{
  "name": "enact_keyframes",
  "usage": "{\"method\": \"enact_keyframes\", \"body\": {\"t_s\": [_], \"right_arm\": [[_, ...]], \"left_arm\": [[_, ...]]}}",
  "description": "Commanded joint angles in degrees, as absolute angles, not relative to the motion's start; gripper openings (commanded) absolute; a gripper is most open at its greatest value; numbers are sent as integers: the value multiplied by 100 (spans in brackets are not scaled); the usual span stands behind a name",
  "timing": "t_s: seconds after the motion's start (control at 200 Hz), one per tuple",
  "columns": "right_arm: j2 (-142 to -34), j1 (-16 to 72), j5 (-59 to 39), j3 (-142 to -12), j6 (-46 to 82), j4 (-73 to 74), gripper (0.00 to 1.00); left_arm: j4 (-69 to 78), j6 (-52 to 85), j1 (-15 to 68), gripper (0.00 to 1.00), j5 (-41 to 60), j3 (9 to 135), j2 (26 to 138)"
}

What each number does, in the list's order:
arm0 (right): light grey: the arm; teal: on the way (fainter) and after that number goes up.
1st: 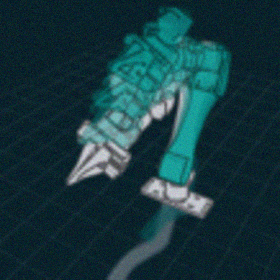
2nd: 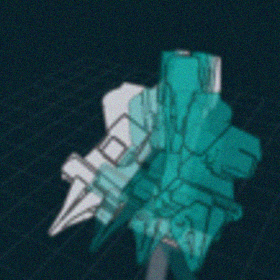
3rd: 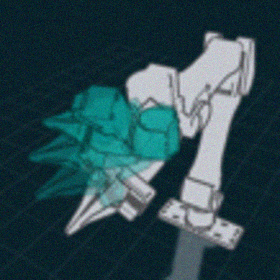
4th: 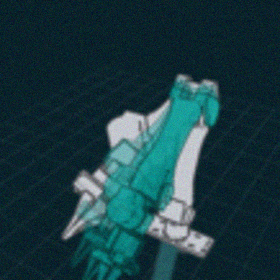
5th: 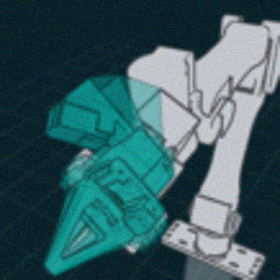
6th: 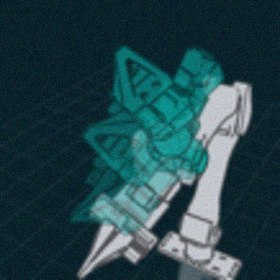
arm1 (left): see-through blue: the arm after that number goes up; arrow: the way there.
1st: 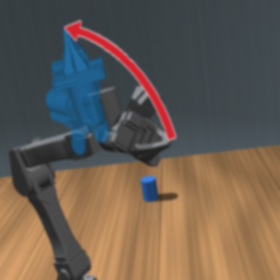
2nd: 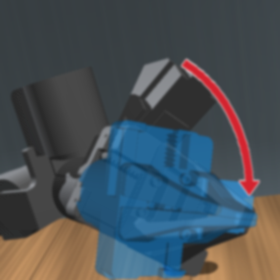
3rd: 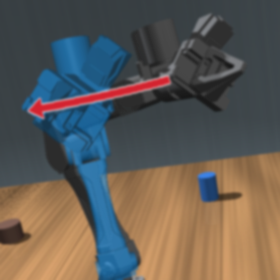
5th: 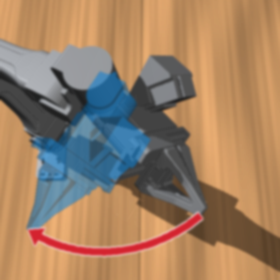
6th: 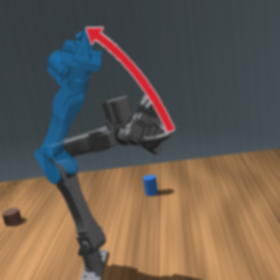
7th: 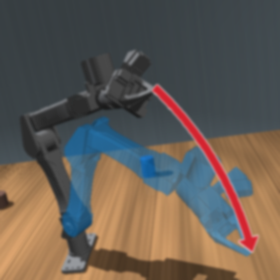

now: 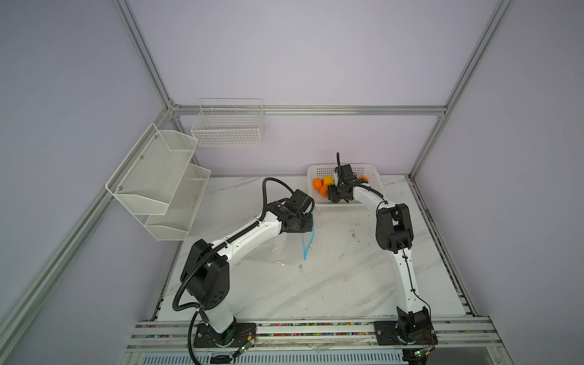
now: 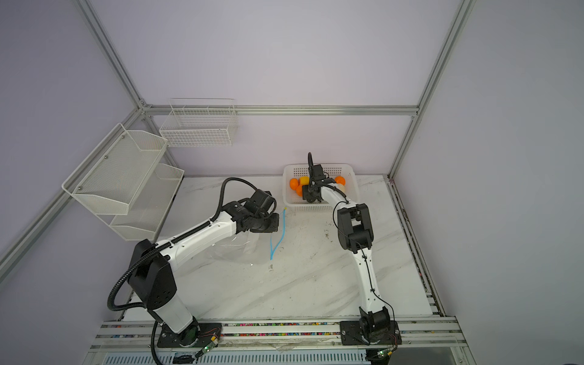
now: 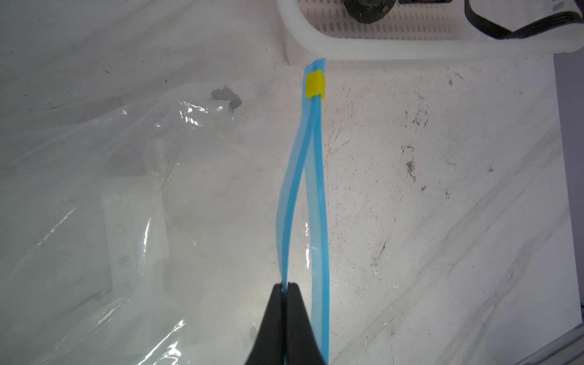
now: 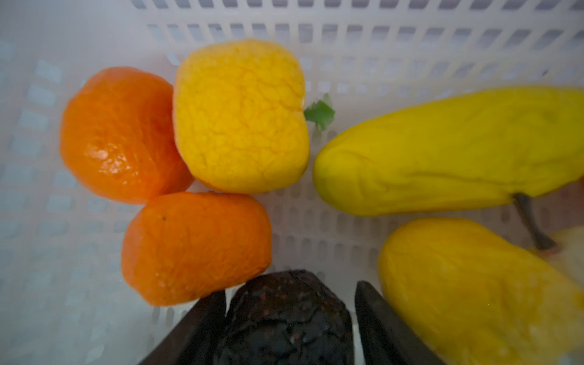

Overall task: Place the food in the zip-top bag and seal the zipper
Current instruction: 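Close the right gripper on the dark avocado and lift it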

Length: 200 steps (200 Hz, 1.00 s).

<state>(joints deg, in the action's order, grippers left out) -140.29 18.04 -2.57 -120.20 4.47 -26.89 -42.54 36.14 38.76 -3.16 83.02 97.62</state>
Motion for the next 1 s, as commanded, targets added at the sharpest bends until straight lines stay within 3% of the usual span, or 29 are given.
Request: {"method": "enact_keyframes", "body": {"t_s": [0.0, 0.455, 0.995], "right_arm": [[-13872, 1785, -264, -12094, 422, -2878, 64], [-13529, 1783, -303, -11997, 436, -2830, 52], [-12708, 1785, -576, -11293, 428, -2320, 49]], "left_arm": [[-4271, 3505, 3865, 0, -290, 8728, 9704], [-4268, 3517, 3867, 0, -279, 8666, 9659], [-4263, 3562, 3858, 0, -277, 8701, 9667]]}}
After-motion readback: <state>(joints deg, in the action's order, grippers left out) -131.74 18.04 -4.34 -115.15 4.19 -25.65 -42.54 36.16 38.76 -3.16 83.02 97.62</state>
